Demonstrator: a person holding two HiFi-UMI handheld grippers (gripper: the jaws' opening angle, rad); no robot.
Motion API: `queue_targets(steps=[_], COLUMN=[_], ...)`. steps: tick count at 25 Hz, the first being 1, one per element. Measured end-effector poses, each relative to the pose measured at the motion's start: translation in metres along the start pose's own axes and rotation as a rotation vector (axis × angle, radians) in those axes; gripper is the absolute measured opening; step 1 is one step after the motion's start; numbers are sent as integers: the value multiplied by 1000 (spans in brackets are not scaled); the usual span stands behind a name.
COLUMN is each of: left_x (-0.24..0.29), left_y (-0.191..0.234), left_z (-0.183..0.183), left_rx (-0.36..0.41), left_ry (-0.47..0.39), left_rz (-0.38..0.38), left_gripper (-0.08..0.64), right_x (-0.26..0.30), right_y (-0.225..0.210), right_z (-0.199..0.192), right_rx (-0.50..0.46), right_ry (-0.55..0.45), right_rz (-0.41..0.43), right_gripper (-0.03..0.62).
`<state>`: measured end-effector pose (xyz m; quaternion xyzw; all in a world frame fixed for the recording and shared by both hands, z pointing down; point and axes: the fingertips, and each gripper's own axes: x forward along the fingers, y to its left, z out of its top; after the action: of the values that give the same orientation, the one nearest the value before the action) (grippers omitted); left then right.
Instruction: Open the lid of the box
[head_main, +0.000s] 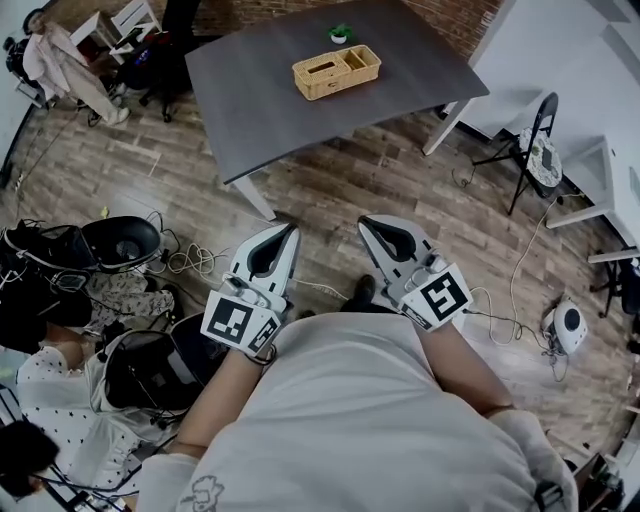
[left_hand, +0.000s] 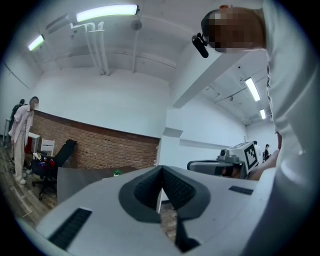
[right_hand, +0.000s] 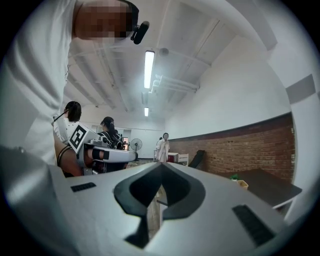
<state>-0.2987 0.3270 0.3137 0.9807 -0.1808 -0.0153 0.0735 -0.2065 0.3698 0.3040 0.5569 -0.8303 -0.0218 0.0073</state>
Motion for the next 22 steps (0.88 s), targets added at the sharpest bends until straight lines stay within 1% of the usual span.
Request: queue_targets(steps=[5,7,9,14,22], left_x=[34,48,62,97,145], left_y=[-8,-10,-10,-10,-22], left_z=[-11,-15,-19,-21,-19], left_rx=[-13,-16,-21,-25,8], left_ry=[25,33,39,42,49], left_rz=[18,29,40,74,87], left_gripper=[11,11,11,11,11], right_x=[-8,-12,-17,-32,-61], right_y=[-34,-50,-66,-105,-163], right_z=[-11,-17,-21,-27,-23], right_rx=[22,29,33,32,22], right_ry=[14,19,23,34,-9], right_rz=[29,35,36,44,-3], right_gripper=[8,31,36,96,131])
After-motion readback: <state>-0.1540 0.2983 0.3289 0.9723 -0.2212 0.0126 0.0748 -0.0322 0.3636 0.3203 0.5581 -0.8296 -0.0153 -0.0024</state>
